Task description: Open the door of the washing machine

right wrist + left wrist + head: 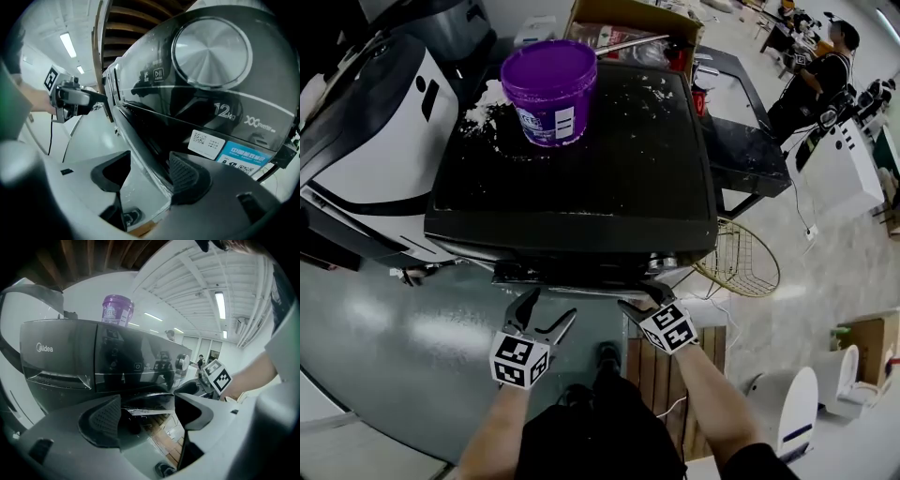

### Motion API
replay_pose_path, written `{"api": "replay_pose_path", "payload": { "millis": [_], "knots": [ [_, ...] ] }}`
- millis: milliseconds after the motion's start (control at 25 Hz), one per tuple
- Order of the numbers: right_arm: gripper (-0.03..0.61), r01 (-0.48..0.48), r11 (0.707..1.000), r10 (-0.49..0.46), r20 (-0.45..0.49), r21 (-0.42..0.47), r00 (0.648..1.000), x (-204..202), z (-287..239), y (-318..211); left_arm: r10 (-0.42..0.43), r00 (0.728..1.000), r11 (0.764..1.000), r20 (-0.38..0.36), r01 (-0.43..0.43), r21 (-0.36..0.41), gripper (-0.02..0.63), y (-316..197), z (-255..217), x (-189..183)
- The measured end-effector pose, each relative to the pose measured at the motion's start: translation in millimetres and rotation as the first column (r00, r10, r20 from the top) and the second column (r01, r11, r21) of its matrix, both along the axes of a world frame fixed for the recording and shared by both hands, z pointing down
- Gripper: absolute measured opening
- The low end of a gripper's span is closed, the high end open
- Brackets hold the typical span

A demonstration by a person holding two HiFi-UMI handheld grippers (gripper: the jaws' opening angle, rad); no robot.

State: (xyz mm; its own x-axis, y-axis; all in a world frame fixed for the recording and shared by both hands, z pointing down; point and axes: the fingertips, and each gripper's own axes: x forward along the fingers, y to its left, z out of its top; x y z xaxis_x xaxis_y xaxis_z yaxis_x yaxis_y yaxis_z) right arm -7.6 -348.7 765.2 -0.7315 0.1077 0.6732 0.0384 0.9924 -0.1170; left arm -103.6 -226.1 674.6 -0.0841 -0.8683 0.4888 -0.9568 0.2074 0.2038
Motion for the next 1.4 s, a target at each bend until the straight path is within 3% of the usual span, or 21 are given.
{"api": "replay_pose_path", "payload": {
  "millis": [280,400,680,1040,1400],
  "knots": [
    [0.252,0.042,0.997,-0.036,-0.075,0.07,0.997,-1.2,24.7,-7.5,-0.009,1.0,1.0,-0.019,0.009,-0.011,0.376,0.4,8.7,-3.0],
    [0.171,0.05,0.993,-0.042,-0.078,0.105,0.996,-2.7,25.2,-10.8,-0.017,0.999,1.0,-0.03,0.017,-0.025,0.373,4.4,11.4,-3.5],
    [0.148,0.197,0.963,-0.159,-0.204,0.183,0.966,6.1,40.1,-10.5,-0.03,0.998,0.998,-0.048,0.028,-0.056,0.37,11.4,6.4,-2.8],
    [0.125,0.242,0.951,-0.201,-0.207,0.193,0.957,4.8,37.6,-8.9,-0.038,0.996,0.997,-0.082,0.032,-0.075,0.364,12.4,14.1,8.7],
    [0.118,0.191,0.962,-0.156,-0.185,0.194,0.97,6.2,35.2,-9.9,-0.095,0.988,0.993,-0.12,0.085,-0.087,0.356,29.0,30.3,9.1]
  ]
}}
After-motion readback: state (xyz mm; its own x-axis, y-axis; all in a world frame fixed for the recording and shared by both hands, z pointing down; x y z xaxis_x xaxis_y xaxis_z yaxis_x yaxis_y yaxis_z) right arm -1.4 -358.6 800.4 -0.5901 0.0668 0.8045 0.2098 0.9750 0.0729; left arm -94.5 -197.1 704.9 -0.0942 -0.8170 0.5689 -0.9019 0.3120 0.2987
